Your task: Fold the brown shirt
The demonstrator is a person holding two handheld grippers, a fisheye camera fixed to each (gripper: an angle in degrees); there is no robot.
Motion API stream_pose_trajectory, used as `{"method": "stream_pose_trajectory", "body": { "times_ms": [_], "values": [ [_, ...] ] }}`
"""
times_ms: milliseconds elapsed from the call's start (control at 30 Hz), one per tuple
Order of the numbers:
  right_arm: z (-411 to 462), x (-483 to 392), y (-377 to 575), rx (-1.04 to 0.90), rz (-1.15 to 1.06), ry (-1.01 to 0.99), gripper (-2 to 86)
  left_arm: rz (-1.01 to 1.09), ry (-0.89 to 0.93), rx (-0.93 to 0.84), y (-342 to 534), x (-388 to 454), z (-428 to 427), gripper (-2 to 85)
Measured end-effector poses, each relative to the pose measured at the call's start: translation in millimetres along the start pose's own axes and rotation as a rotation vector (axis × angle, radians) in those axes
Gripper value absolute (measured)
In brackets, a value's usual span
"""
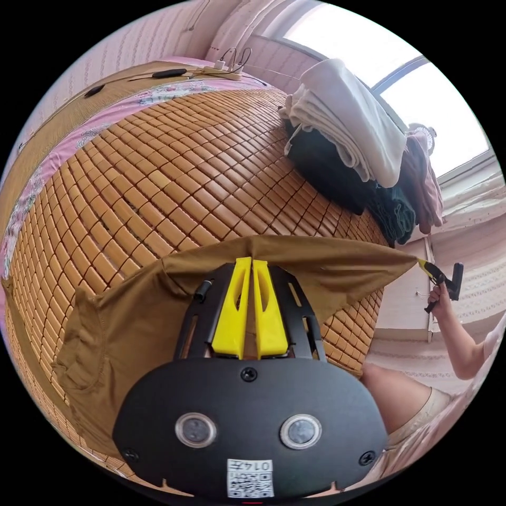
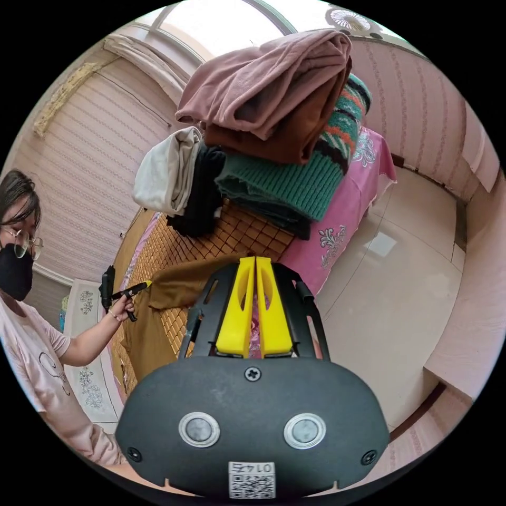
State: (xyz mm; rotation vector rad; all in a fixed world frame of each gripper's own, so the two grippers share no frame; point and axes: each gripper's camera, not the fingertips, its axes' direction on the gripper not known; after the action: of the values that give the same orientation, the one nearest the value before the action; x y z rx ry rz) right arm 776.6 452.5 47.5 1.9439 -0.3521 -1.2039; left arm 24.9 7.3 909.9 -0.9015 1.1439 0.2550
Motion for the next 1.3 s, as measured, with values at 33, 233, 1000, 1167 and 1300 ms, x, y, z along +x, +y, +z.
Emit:
{"method": "stream_pose_trajectory", "body": {
  "times_ms": [33,233,1000,1167,1300],
  "values": [
    [3,3,-1,0.000,0.023,0.022,1.5,-0.003,-0.012,-0.005,-1,0,1,-0.9],
    [46,10,-1,-0.122,0.052,0.032,7.8,-0.062,-0.029,0.006,6,0,-3,-0.3],
    [141,-86,-8,-0.227,-0.213,0.347,7.6,0.263,0.114,-0.204,79,146,-2,4.1],
    [188,-96,-11,-0.255,-0.199,0.398,6.2,0.117,-0.054,-0.013,66,121,-48,5.4],
    [203,-105,-5,-0.221,-0.165,0.330,3.5,0.007,-0.254,0.036,57,89,-68,6.6]
  ]
}}
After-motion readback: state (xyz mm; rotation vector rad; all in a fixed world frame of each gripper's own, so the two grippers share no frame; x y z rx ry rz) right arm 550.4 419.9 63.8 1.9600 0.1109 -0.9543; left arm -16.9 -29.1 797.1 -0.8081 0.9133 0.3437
